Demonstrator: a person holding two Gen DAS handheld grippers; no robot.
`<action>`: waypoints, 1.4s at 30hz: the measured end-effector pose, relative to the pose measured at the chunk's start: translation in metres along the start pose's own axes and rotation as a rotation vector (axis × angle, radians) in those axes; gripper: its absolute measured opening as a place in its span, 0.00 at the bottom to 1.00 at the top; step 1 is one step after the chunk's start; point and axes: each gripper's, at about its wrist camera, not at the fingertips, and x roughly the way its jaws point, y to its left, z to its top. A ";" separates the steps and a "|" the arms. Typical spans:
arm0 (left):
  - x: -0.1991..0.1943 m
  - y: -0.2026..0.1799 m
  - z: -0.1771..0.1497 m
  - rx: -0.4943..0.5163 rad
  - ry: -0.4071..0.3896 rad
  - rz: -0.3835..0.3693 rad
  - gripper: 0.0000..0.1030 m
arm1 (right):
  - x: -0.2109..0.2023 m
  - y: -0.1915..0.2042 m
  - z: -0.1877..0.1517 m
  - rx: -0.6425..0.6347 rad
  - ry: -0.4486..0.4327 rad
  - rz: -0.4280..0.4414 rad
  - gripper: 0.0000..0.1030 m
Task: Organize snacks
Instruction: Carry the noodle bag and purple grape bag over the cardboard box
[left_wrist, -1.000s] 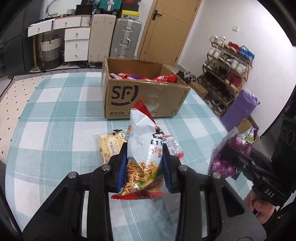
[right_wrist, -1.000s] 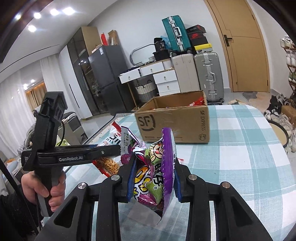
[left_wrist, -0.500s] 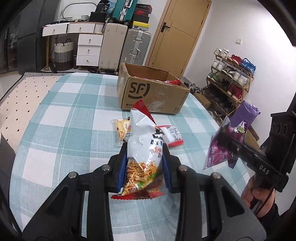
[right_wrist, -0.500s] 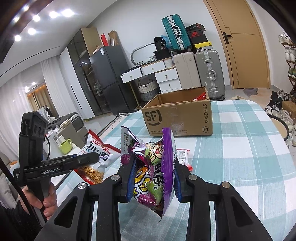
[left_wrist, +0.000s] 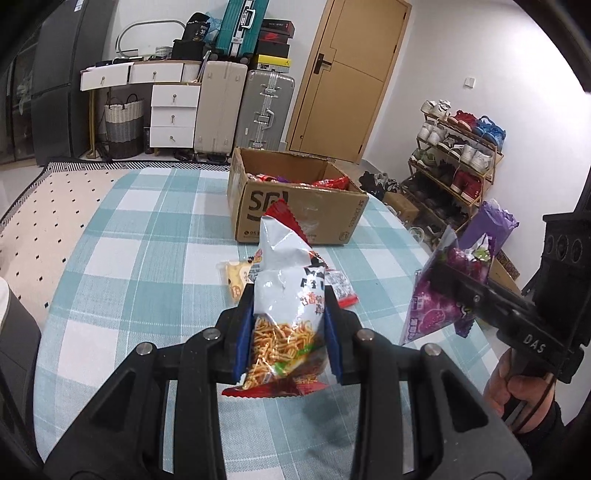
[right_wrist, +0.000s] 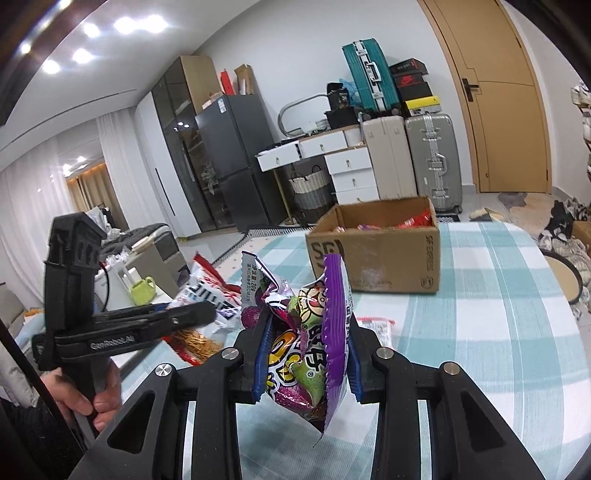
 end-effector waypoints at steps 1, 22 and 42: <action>0.000 -0.001 0.004 0.002 -0.007 -0.004 0.29 | 0.002 -0.002 0.006 0.007 -0.002 0.016 0.33; 0.064 -0.025 0.162 0.106 -0.018 0.046 0.30 | 0.028 -0.039 0.160 -0.076 -0.014 -0.009 0.33; 0.226 -0.022 0.294 0.151 0.139 0.110 0.30 | 0.174 -0.113 0.247 -0.023 0.151 -0.113 0.33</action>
